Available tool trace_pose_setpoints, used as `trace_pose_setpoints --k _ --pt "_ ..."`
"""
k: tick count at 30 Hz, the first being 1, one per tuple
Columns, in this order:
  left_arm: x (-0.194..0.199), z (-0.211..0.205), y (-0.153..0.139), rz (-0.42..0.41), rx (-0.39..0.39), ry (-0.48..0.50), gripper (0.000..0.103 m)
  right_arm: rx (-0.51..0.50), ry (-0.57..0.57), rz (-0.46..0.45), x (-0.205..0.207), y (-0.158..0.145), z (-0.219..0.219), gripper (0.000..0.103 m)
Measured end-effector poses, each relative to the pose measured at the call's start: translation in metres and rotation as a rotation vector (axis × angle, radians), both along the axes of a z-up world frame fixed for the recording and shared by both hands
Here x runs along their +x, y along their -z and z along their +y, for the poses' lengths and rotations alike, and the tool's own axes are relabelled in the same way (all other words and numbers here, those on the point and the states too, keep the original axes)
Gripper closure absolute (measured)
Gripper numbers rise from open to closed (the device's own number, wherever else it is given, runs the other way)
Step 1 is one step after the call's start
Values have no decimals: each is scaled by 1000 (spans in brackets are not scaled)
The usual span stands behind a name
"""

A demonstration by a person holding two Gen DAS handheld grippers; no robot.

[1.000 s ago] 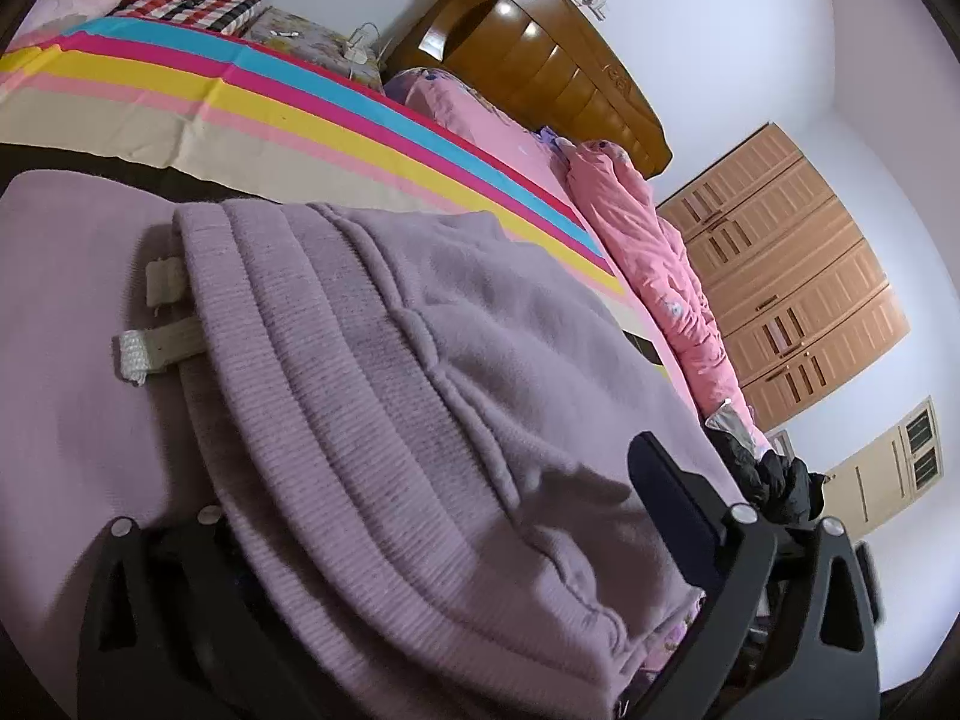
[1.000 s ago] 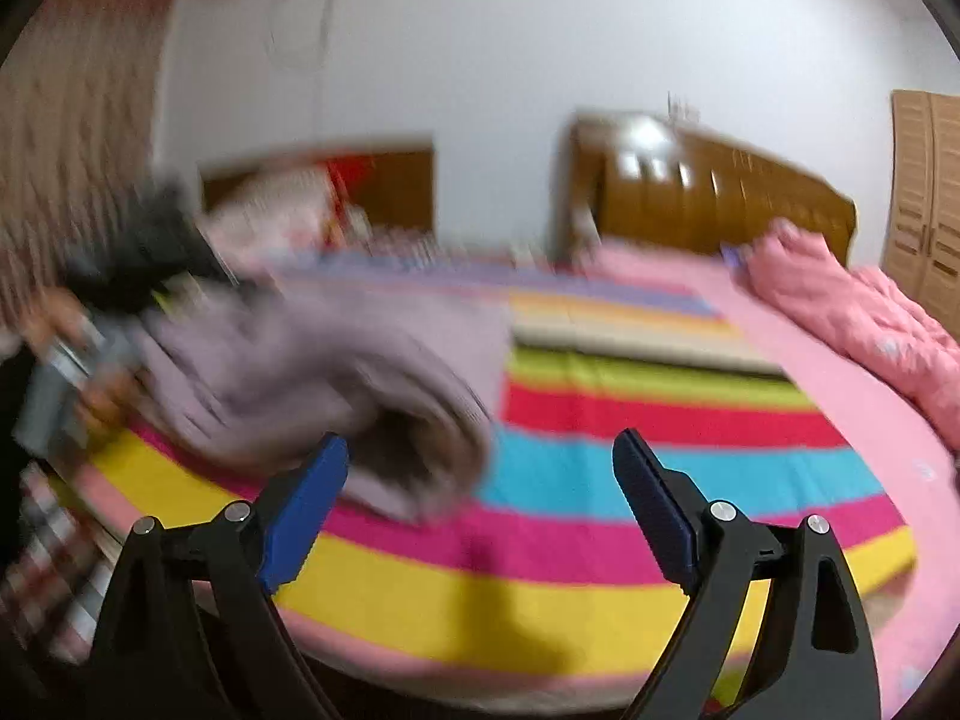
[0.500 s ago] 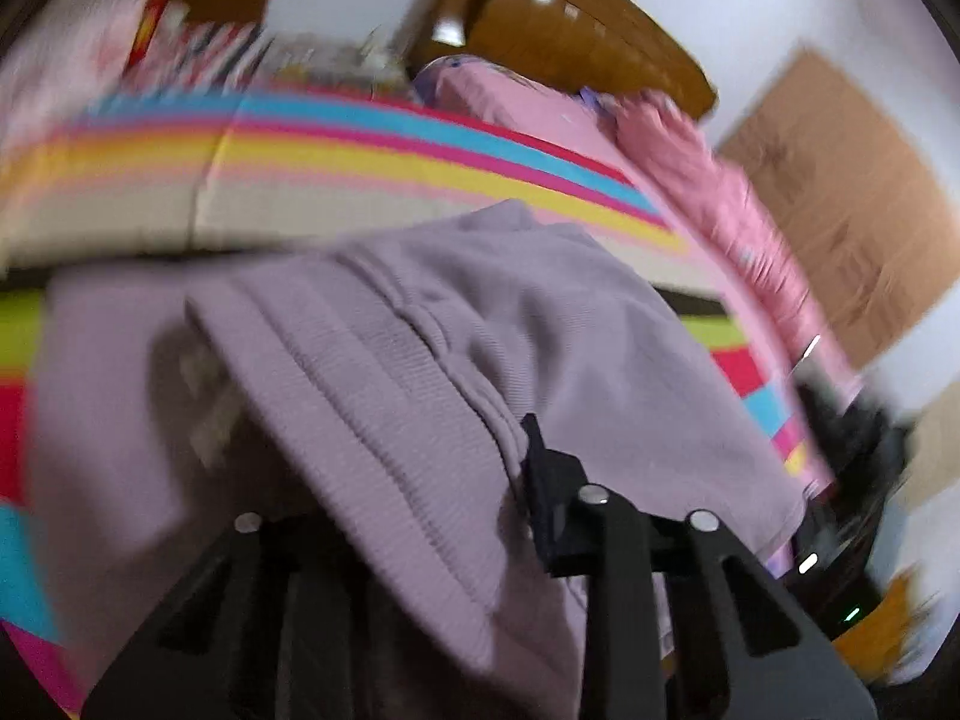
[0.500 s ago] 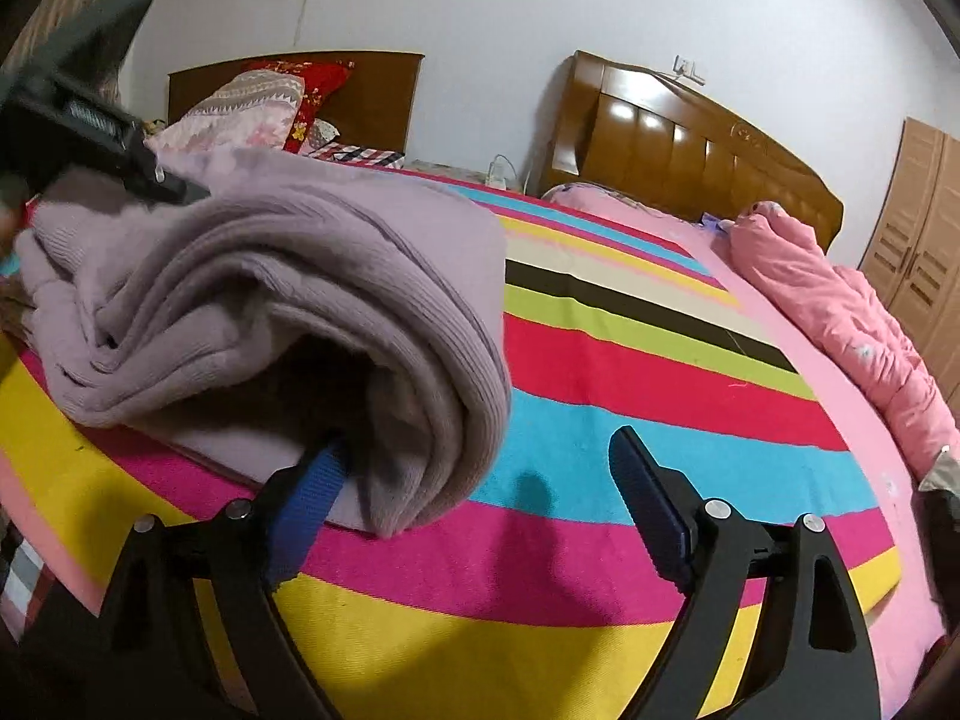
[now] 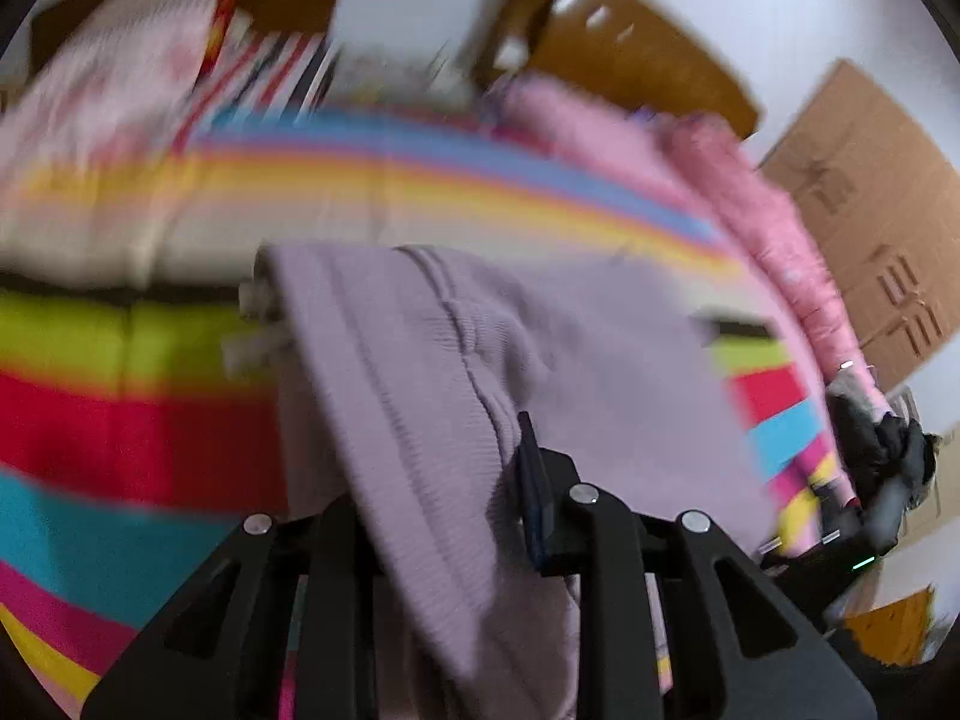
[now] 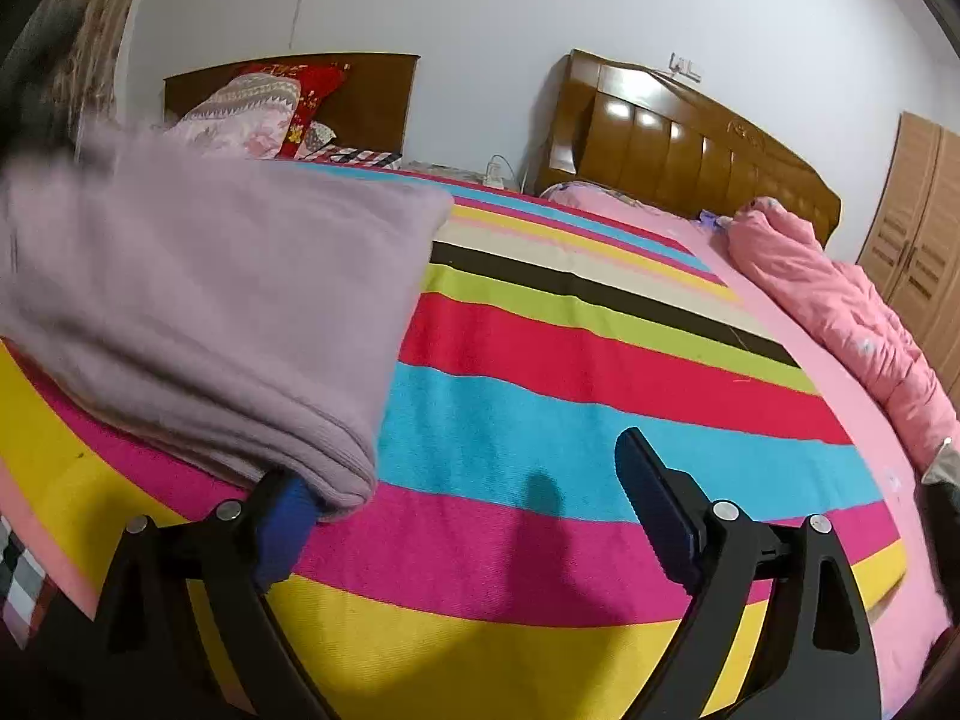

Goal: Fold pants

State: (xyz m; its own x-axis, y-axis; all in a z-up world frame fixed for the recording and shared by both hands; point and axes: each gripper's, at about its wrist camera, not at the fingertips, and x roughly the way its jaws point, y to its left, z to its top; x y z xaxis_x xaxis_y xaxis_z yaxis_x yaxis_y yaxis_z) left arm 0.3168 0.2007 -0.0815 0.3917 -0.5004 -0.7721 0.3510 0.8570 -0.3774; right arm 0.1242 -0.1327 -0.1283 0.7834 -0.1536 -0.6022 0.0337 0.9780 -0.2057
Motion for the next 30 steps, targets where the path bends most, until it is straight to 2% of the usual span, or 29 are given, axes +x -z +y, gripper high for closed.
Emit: trace_pose_setpoints --k 1,2,4,7,11,13,15,16,17,18,20,22,24,27,30 --pt "-1 9 13 8 -46 -16 77 -4 -3 1 0 0 0 15" --pt "-3 23 20 5 -154 -34 77 -11 -8 2 0 0 0 15" --pt "-5 34 26 7 -240 -54 77 -16 -9 3 0 -1 1 14" --pt "-7 30 25 -20 -223 -64 76 -22 -6 1 0 -2 1 14" --pt "-11 29 24 -25 -219 -77 70 -14 -6 1 -1 -2 2 14" --pt "-17 28 19 -44 -177 -98 61 -18 -9 3 -1 -2 2 14" --pt "-28 23 2 -104 -58 -154 36 -25 -14 6 0 -3 3 14" --pt "-37 19 -9 -150 34 -212 25 -28 -14 6 0 -3 3 14" --pt "-54 12 -29 -253 168 -303 12 -28 -14 6 0 -4 3 14" --pt "-66 8 -41 -323 223 -342 5 -24 -11 7 0 -4 3 14" --pt "-88 -7 -60 -418 259 -329 2 -21 -8 8 0 -4 3 14" --pt "-102 -25 -67 -458 262 -264 2 -21 -13 21 -1 -7 4 14" --pt "-113 -48 -67 -490 318 -204 2 -14 -44 44 -9 -14 6 14" --pt "-113 -64 -60 -492 344 -175 2 82 -150 43 -31 -29 4 14" --pt "-106 -69 -42 -437 330 -174 2 149 -254 -14 -42 -53 10 14"
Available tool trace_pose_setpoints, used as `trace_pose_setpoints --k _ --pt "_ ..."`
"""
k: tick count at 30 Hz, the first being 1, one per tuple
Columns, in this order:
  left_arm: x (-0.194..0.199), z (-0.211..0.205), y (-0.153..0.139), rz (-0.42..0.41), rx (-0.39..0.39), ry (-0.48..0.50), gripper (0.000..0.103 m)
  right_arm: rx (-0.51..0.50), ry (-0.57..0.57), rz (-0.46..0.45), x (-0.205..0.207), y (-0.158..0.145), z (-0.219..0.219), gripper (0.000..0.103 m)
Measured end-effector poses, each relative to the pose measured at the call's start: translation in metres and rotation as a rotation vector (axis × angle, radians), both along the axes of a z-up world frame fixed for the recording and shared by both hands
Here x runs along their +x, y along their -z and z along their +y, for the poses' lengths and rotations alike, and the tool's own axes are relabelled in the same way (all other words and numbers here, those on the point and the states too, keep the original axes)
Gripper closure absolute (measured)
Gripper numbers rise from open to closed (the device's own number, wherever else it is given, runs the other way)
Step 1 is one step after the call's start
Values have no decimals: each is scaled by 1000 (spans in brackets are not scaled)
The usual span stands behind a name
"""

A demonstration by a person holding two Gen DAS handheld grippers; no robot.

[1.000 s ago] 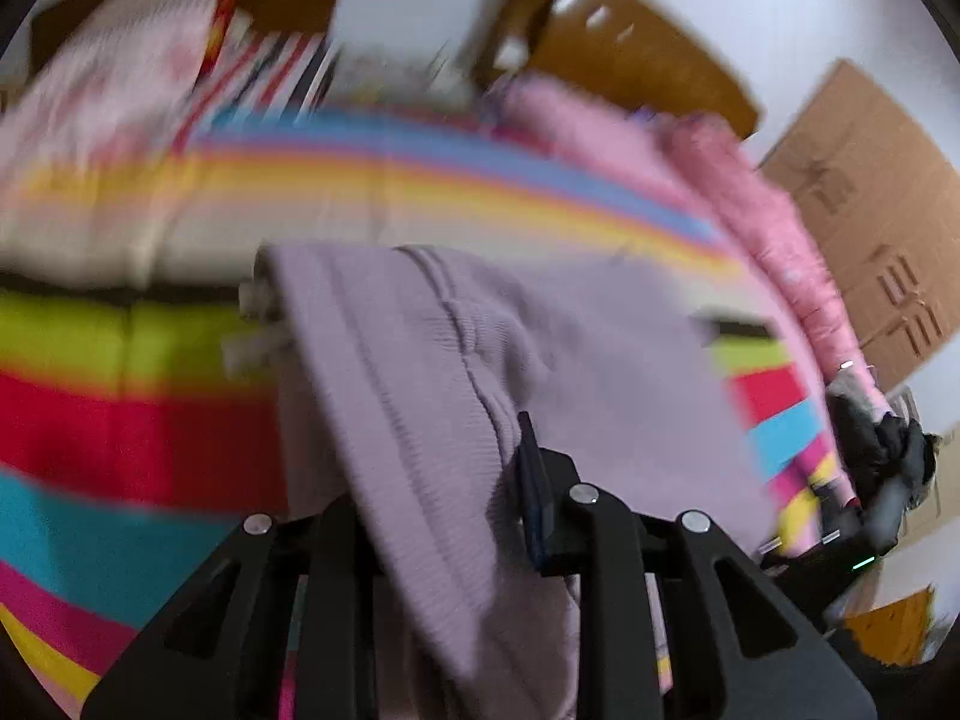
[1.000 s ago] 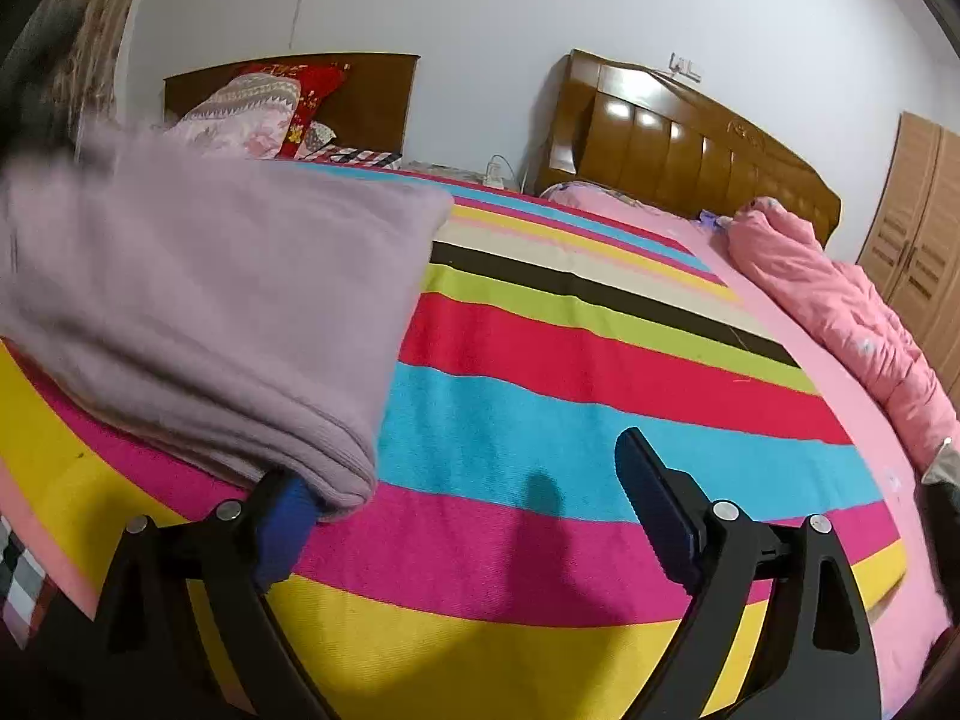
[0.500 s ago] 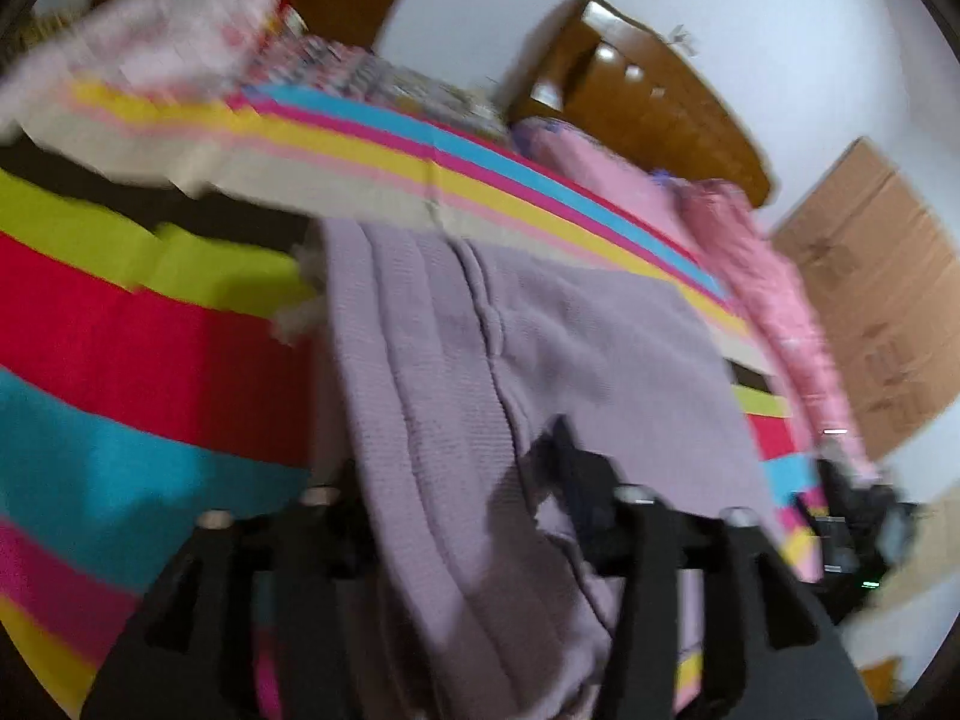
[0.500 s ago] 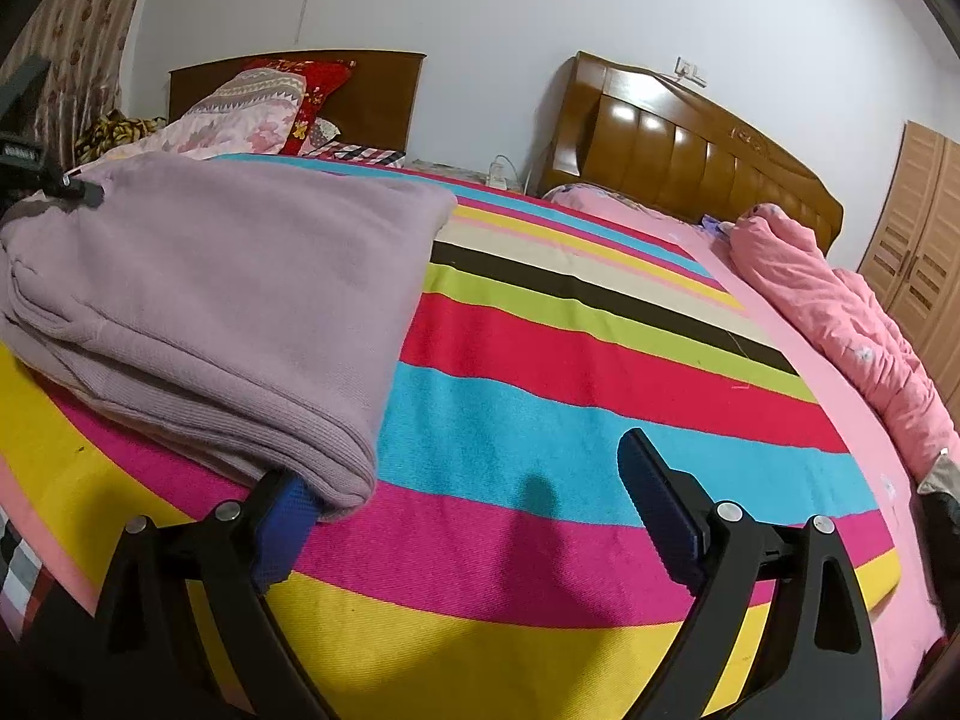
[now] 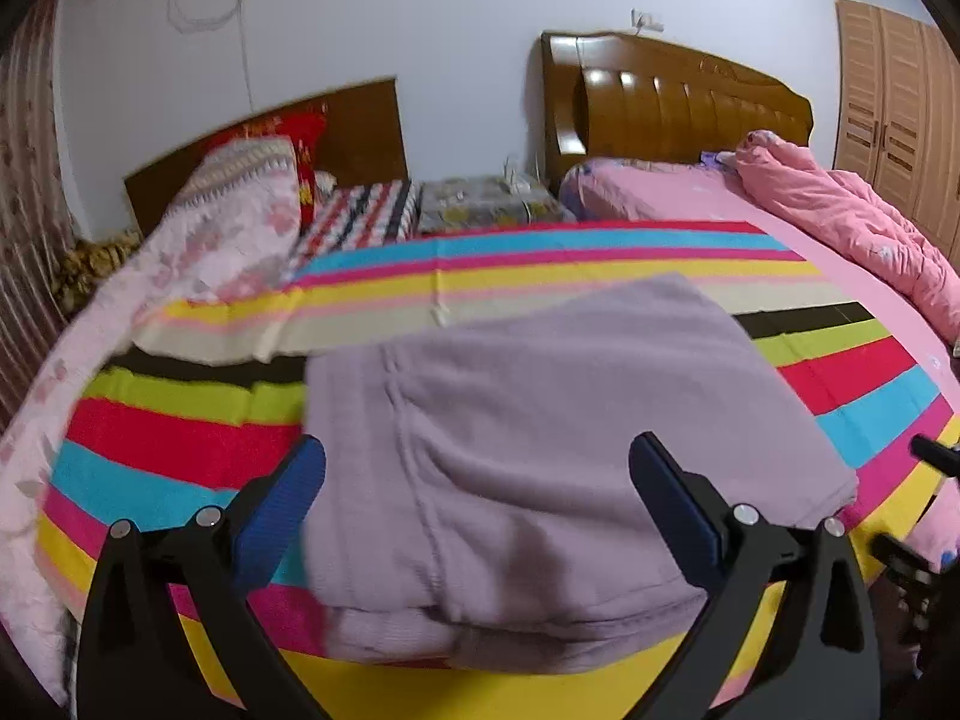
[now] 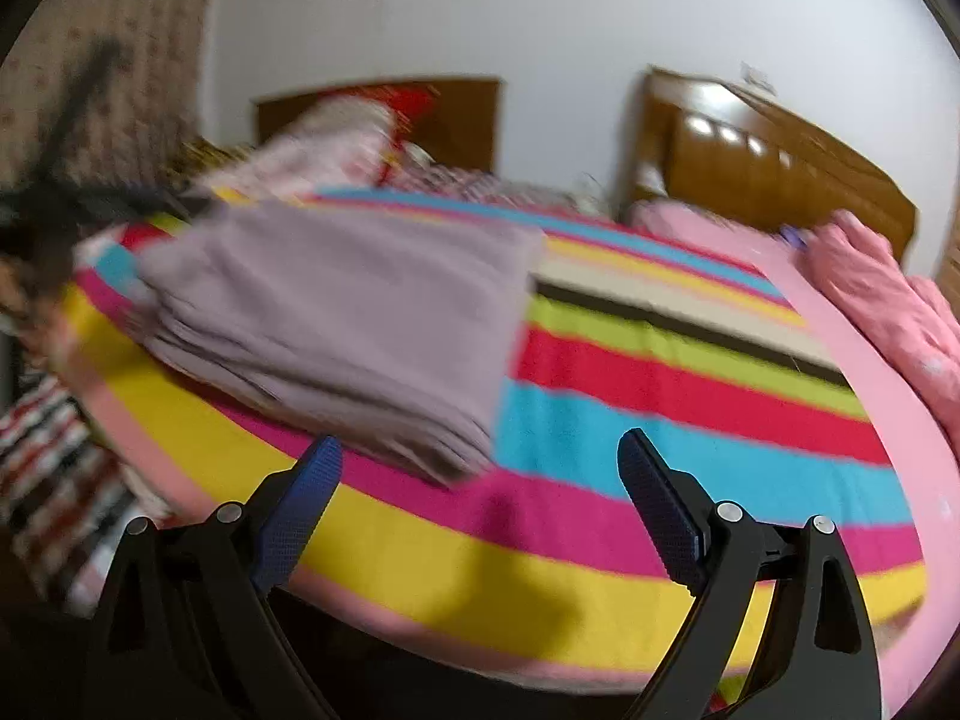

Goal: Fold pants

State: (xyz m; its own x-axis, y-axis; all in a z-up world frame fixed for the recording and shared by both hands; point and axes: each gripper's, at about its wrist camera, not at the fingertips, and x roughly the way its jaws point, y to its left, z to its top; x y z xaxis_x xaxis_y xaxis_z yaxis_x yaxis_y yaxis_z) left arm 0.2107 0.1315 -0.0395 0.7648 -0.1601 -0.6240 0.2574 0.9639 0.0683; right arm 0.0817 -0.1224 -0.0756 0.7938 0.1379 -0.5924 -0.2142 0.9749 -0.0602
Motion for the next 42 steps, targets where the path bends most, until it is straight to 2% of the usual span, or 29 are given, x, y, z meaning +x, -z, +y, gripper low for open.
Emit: trace_pose_setpoints --k 5,6,7,9,12,13,15,16,21,24,26,30,32,34,39,41,42 --pt "9 -6 27 58 105 -44 2 43 -222 -17 19 -14 44 14" --pt "9 -2 32 74 117 -52 2 65 -273 14 25 -11 52 14" --pt "9 2 40 107 133 -64 2 91 -341 85 33 -1 62 14" --pt "9 14 53 160 114 -65 1 88 -381 169 38 18 72 12" --pt "6 39 64 208 -37 -69 1 3 -408 167 25 34 80 9" --pt "6 43 66 210 -59 -67 1 1 -422 202 24 36 79 9" --pt "5 43 68 199 -53 -66 1 40 -430 273 28 38 74 12" --pt "5 41 67 195 -42 -70 1 49 -403 278 29 34 71 12" --pt "3 41 69 193 -43 -72 1 110 -470 156 21 -7 78 11" --pt "0 40 71 187 -40 -76 1 59 -482 103 30 -20 94 9" --pt "-1 40 70 183 -42 -77 1 25 -459 102 43 -15 103 9" --pt "-1 40 72 179 -46 -76 1 65 -430 218 65 15 107 7" --pt "-1 40 72 180 -51 -76 1 41 -427 202 60 25 111 6" --pt "-1 41 72 178 -57 -77 1 23 -423 206 58 26 112 6" --pt "0 42 71 180 -57 -83 1 59 -430 229 57 23 107 6" --pt "-3 39 61 187 -26 -112 1 48 -440 234 54 17 106 7" --pt "-8 34 49 152 6 -126 1 60 -450 228 53 11 105 7"
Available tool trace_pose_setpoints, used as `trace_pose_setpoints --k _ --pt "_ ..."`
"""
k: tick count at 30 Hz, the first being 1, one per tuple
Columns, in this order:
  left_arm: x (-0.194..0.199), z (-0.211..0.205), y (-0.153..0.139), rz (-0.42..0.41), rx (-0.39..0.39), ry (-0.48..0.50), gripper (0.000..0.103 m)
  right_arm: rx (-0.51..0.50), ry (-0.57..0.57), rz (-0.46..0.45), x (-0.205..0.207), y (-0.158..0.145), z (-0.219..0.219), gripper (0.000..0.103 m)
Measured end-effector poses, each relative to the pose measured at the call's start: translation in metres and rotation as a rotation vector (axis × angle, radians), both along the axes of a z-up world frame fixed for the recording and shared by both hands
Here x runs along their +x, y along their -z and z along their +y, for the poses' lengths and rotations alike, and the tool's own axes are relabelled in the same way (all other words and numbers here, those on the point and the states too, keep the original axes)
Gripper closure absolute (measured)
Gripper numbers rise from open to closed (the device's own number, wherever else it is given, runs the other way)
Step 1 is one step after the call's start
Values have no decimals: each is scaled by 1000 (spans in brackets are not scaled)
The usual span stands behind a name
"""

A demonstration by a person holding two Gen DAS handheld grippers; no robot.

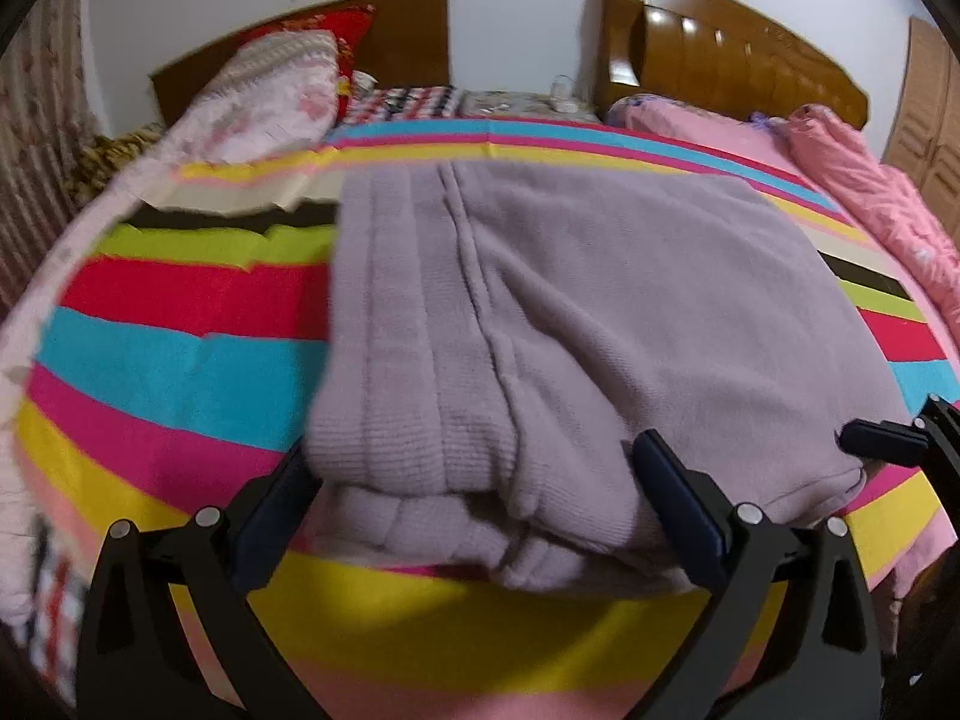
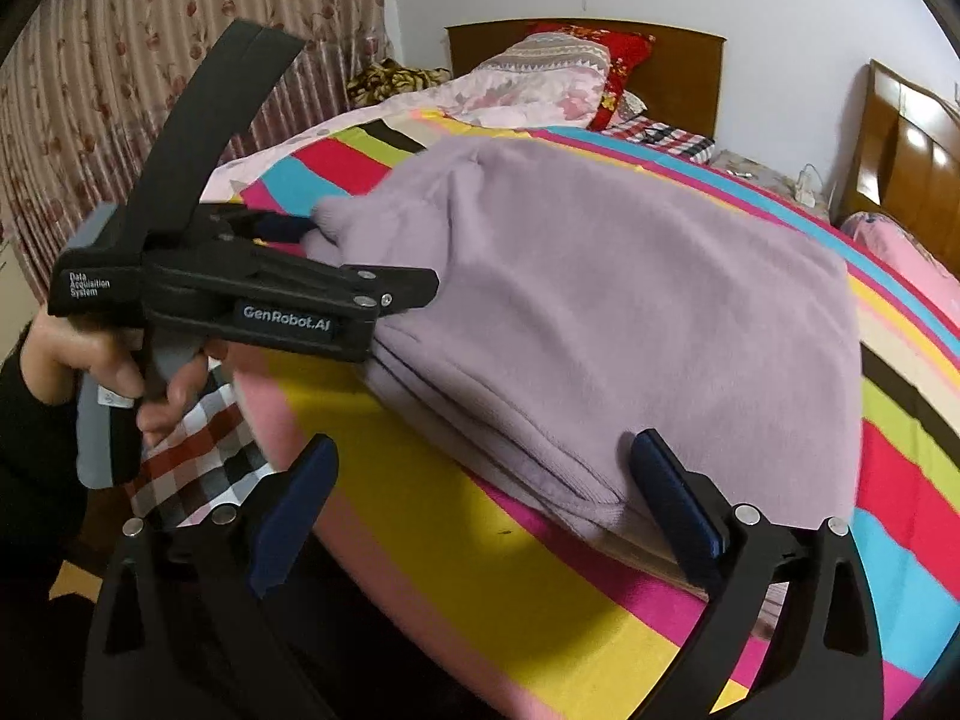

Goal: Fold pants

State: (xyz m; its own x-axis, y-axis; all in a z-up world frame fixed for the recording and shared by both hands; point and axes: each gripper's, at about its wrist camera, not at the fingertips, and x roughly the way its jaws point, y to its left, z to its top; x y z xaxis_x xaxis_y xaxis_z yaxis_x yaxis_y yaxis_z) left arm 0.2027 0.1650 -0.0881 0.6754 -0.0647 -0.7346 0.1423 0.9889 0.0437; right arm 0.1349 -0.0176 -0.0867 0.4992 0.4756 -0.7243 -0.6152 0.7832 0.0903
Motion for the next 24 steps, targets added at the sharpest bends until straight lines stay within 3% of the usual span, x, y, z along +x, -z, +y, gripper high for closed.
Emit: trace_pose_setpoints --k 3,4,6,9,10,12,13,15,16,19,20,24 --pt "-4 -12 -38 -125 55 -3 1 118 -47 16 1 -13 -2 7" --pt "-1 -14 -43 -132 59 1 1 156 -62 26 4 -14 2 7" --pt "16 -21 -44 -110 105 0 1 143 -71 31 7 -10 13 7" --pt "42 -21 -15 -23 202 -49 1 110 -74 47 10 5 22 6" --pt "45 -17 -3 10 193 -47 1 114 -82 49 9 5 22 6" --pt "40 2 5 19 65 -48 1 141 -124 74 6 0 14 6" --pt "39 7 5 43 41 -41 1 161 -151 86 6 -7 6 7" --pt "37 9 3 60 61 -31 1 178 -184 81 14 -20 -7 7" --pt "36 7 -2 61 76 -31 1 168 -171 35 22 -31 -19 7" --pt "41 -10 -27 -10 182 -83 2 150 -50 -24 64 -49 -51 5" --pt "46 -17 -37 -54 185 -75 2 165 -29 -8 79 -50 -59 5" --pt "82 -43 -42 -67 93 36 2 232 -59 149 149 -32 -69 5"
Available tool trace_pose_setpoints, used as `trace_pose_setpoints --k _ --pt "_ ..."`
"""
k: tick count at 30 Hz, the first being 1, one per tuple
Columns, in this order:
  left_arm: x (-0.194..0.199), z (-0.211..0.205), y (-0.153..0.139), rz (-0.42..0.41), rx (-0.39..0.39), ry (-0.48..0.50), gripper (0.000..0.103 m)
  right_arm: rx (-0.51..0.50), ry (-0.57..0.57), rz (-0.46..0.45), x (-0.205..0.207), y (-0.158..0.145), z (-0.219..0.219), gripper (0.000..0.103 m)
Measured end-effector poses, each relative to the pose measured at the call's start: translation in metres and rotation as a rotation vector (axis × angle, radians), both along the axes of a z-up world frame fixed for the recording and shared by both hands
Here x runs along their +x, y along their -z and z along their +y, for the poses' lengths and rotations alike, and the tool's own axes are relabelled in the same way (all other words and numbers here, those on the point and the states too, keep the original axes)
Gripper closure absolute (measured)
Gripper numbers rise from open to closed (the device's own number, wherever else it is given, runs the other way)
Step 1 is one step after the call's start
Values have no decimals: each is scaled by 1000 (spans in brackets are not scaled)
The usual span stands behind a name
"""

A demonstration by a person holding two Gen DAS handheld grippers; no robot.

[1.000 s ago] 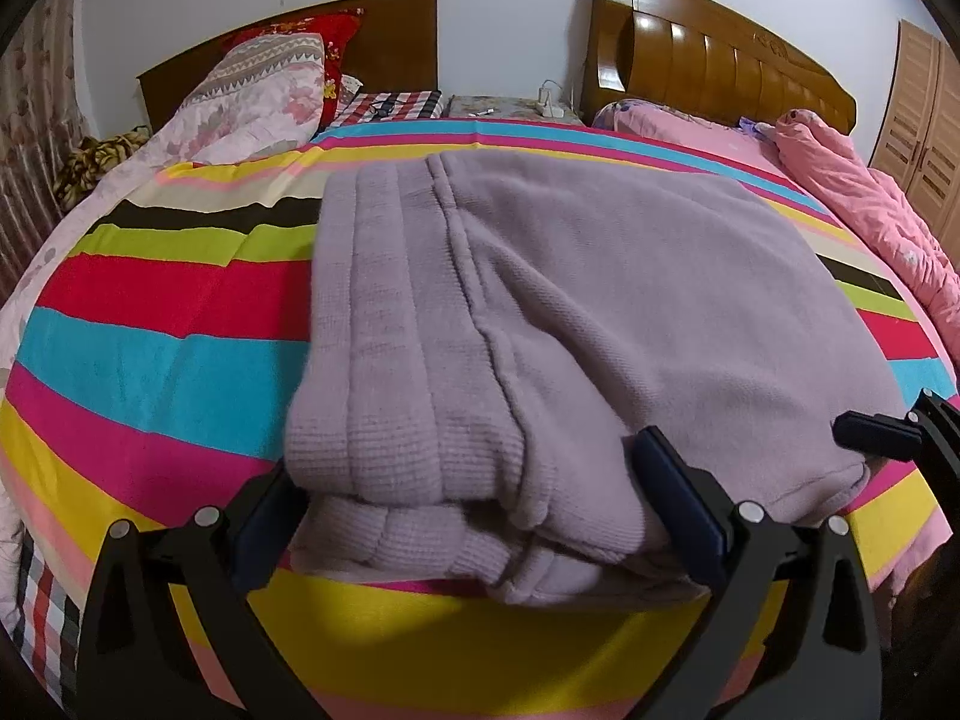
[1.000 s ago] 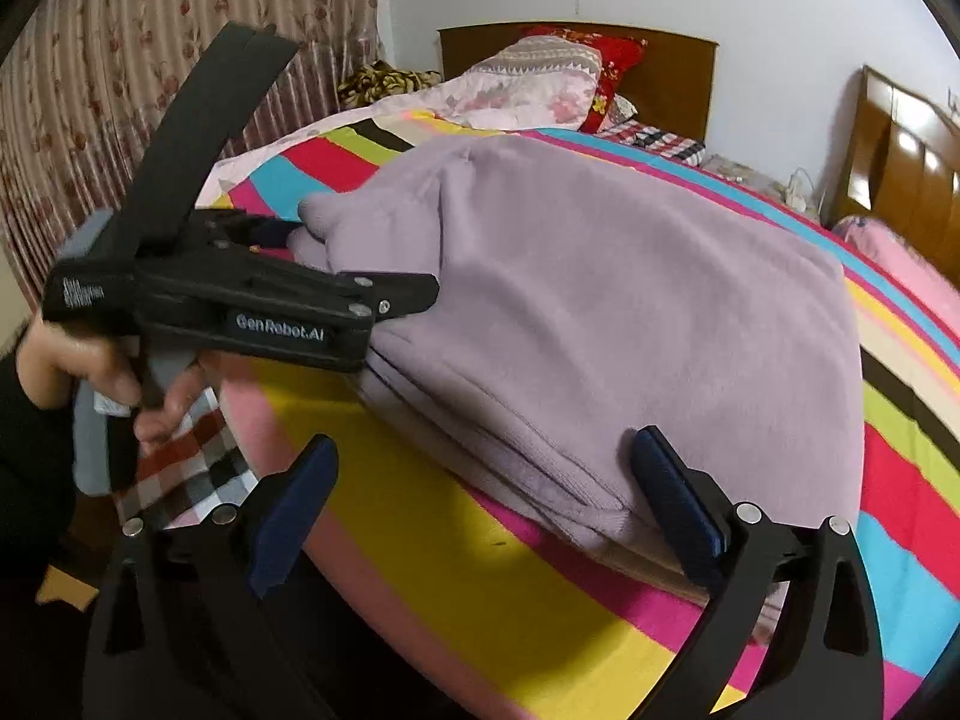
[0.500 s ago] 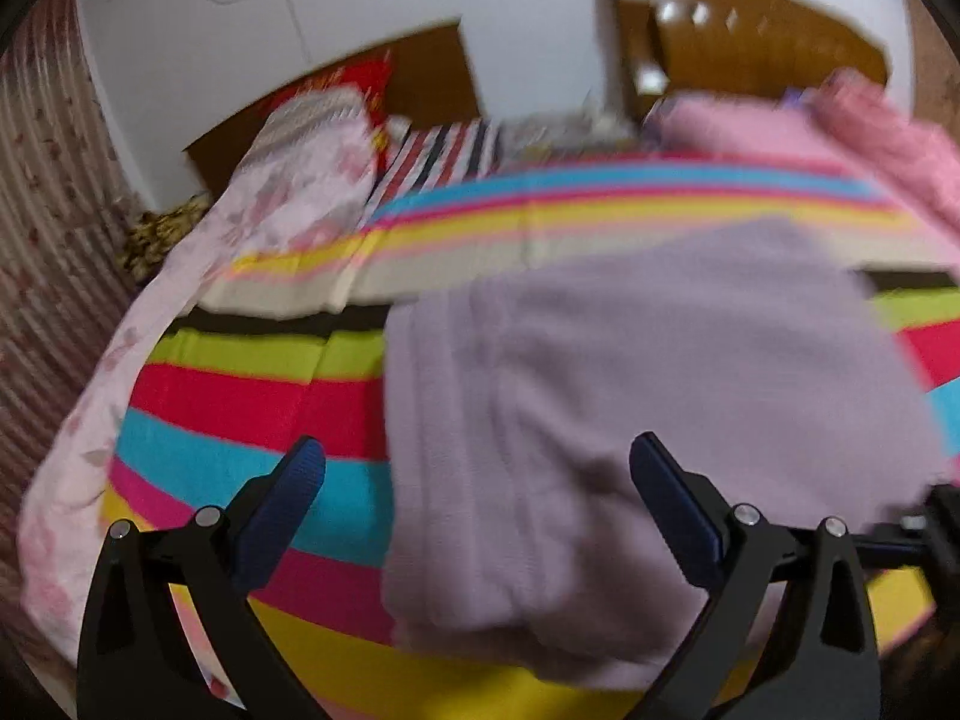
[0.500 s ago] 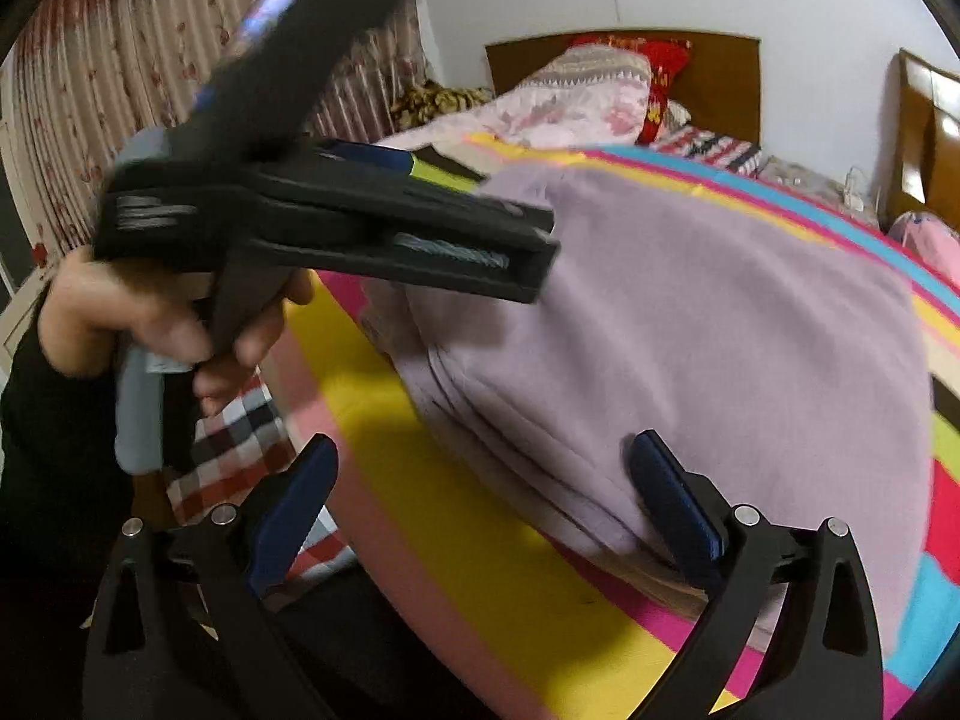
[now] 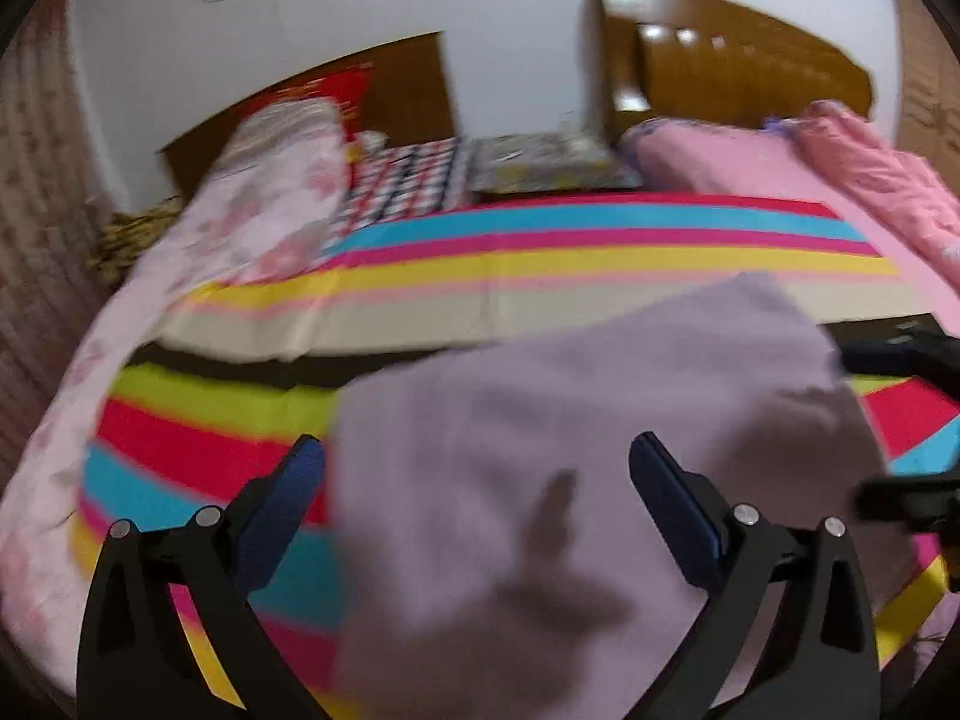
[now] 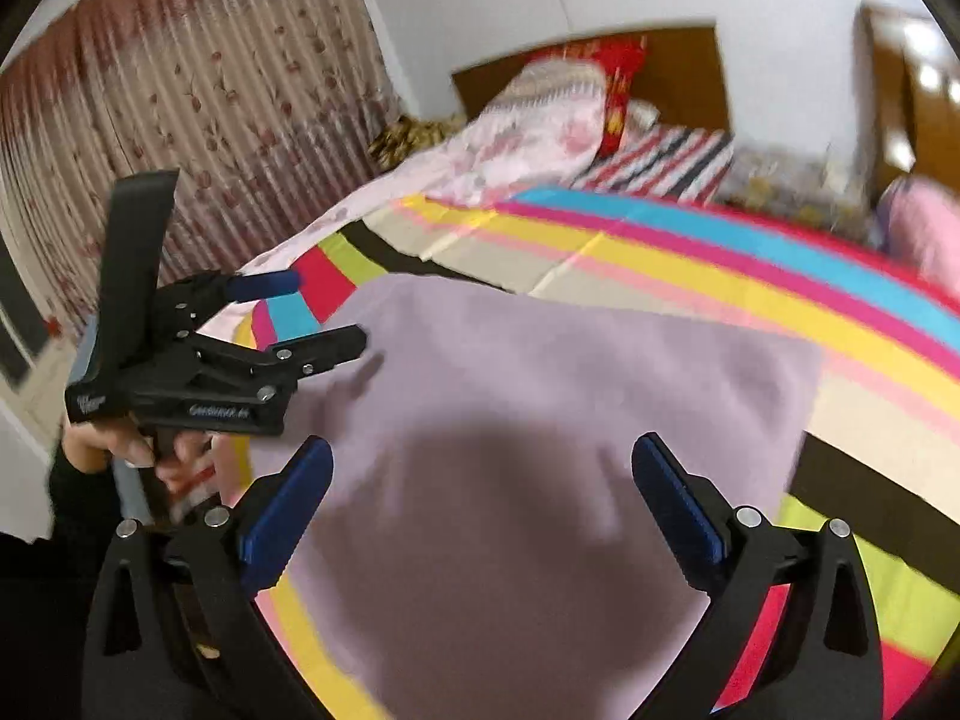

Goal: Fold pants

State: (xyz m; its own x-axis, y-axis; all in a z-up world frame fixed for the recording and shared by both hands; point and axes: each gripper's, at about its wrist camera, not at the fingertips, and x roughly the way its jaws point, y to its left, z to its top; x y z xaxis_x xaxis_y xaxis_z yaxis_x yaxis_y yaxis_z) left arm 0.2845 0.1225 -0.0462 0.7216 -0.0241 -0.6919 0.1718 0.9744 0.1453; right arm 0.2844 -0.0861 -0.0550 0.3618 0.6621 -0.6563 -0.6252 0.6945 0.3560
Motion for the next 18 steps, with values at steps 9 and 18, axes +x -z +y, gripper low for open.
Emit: trace_pose_setpoints --k 9,18 --pt "12 24 47 106 -71 -12 1 -42 47 51 79 13 -12 6" --pt "8 27 55 91 -87 -16 1 -186 31 101 138 26 22 6"
